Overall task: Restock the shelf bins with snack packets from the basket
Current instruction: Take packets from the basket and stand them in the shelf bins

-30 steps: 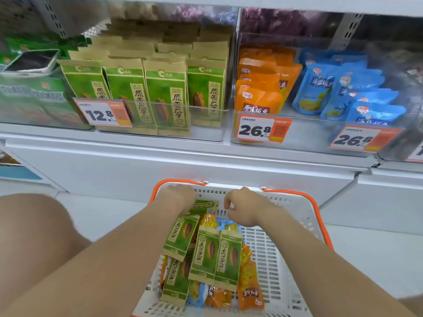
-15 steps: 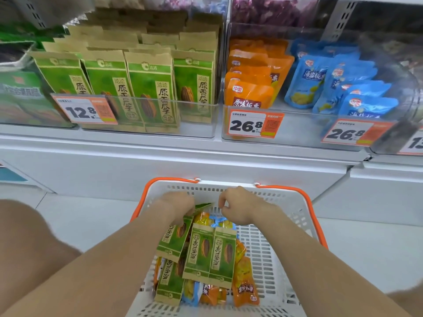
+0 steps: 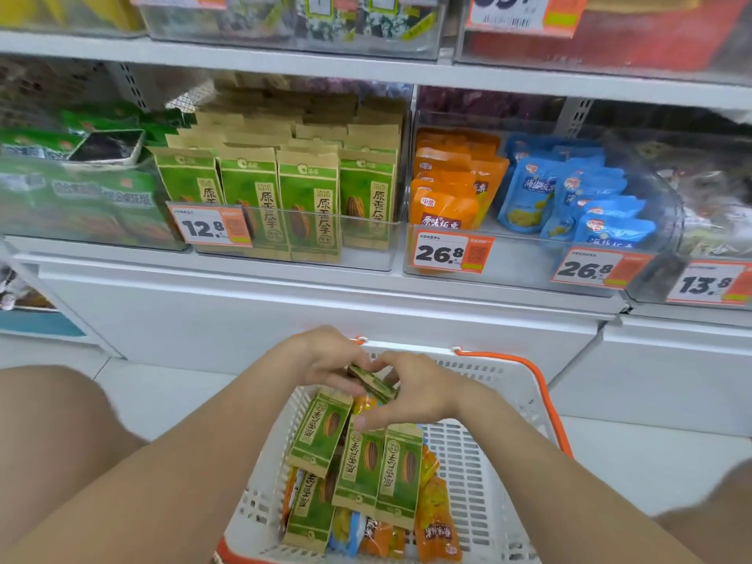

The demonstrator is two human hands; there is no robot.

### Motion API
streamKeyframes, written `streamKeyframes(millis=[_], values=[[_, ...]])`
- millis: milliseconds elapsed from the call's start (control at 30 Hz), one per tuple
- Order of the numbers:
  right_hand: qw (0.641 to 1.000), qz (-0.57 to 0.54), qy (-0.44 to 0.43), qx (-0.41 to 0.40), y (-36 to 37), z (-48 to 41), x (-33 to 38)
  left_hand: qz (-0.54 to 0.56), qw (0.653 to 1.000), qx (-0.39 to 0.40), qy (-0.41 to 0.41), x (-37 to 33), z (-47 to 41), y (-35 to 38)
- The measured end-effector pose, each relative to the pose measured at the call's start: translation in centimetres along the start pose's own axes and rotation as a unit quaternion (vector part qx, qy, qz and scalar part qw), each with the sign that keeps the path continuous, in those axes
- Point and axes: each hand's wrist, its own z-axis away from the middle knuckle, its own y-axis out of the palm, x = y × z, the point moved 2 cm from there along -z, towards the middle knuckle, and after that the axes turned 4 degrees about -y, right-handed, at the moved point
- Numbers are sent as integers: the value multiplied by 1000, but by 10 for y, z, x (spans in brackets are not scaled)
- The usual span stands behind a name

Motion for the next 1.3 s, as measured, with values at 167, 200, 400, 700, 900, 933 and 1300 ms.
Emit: streamKeyframes(millis=[167, 200, 400, 700, 900, 933, 1300], values=[[993, 35, -27, -111, -14, 5, 8, 13, 999, -40, -13, -9, 34, -8], [992, 3, -29, -123, -18, 7, 10, -7, 999, -54, 5, -13, 39, -9], [959, -185, -66, -203, -43, 22, 30, 24, 960, -99, 261, -35, 60, 1], [906, -231, -86, -345, -68, 41, 72, 94, 872, -191, 440, -68, 92, -3], [890, -83, -127, -431, -104, 46, 96, 142, 837, -249, 466, -93, 108, -17], [871, -48, -132, -471, -112, 49, 101, 130, 830, -284, 463, -96, 108, -22], [782, 56, -210, -584, -178, 33, 150, -325, 715, -504, 360, -121, 109, -65]])
